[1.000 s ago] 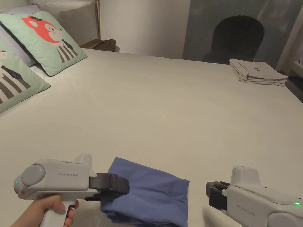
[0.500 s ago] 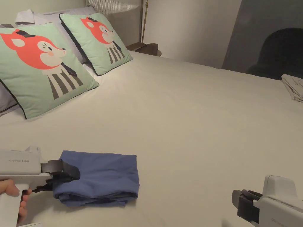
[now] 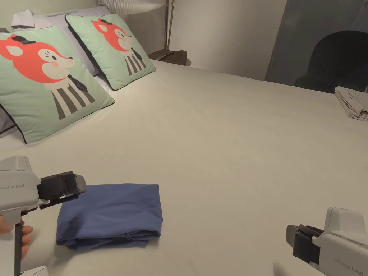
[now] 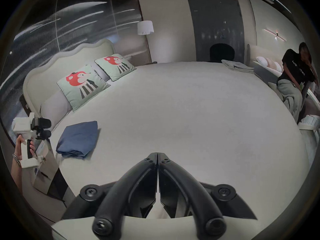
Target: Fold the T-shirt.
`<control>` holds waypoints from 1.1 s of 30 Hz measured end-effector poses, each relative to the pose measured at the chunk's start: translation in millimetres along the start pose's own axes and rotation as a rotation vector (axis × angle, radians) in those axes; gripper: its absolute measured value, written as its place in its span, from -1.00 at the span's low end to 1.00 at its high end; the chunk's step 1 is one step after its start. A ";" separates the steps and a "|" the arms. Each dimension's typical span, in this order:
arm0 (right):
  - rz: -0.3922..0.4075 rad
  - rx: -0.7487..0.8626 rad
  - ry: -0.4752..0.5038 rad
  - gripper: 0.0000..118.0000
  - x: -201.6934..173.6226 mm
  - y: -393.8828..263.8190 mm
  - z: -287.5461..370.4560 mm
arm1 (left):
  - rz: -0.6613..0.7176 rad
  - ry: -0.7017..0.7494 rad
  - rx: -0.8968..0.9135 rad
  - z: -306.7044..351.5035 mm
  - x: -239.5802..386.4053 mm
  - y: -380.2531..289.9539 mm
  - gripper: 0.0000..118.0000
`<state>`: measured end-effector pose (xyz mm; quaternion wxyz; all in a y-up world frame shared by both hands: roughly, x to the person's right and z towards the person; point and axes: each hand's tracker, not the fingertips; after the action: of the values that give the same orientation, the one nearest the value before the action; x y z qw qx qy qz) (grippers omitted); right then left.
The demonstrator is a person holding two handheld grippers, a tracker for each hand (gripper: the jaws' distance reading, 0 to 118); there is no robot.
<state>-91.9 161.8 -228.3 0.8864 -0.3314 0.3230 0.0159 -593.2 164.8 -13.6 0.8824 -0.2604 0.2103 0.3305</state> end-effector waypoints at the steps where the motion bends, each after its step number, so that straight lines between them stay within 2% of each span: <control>1: -0.005 0.008 -0.005 -0.98 3.9 -0.4 3.9 | 0.000 -0.026 0.016 12.5 20.2 -6.1 0.86; 4: -0.021 0.031 -0.026 -0.99 18.2 -4.2 18.9 | -0.031 -0.106 -0.007 22.4 54.3 -17.6 0.80; 7: -0.050 0.048 -0.048 -0.99 33.2 -10.7 34.9 | -0.057 -0.157 -0.049 19.5 88.1 -37.5 0.20; 8: -0.058 0.053 -0.065 -0.99 38.9 -12.8 40.5 | -0.066 -0.164 -0.077 16.2 100.3 -46.6 -0.06; 10: -0.063 0.066 -0.101 -0.99 50.1 -19.0 50.7 | -0.109 -0.165 -0.106 9.9 126.9 -70.4 -0.40; 12: -0.064 0.086 -0.131 -0.99 60.6 -24.0 63.2 | -0.176 -0.149 -0.132 0.1 150.5 -93.0 -0.91; 13: -0.062 0.095 -0.149 -0.99 65.3 -25.9 69.5 | -0.196 -0.142 -0.127 -5.5 159.8 -102.4 -0.98; 18: -0.064 0.178 -0.242 -0.99 88.7 -33.2 103.1 | -0.321 -0.135 -0.059 -14.6 217.7 -136.8 -0.99; 22: -0.036 0.300 -0.329 -0.99 97.2 -30.5 133.0 | -0.469 -0.120 0.158 2.8 268.6 -148.9 -0.99; 26: 0.012 0.451 -0.411 -0.99 106.0 -23.0 159.3 | -0.552 -0.115 0.398 37.3 313.9 -157.9 -0.99; 29: 0.047 0.582 -0.474 -0.99 105.5 -14.7 180.9 | -0.573 -0.125 0.566 52.3 331.1 -158.6 -0.99; 33: 0.075 0.726 -0.503 -0.99 94.3 -2.9 207.8 | -0.562 -0.159 0.691 73.4 346.3 -160.1 -0.99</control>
<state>100.1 266.2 -162.8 0.9951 0.0273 0.0938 0.0137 -227.7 269.4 -93.5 0.9865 0.0285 0.1610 0.0074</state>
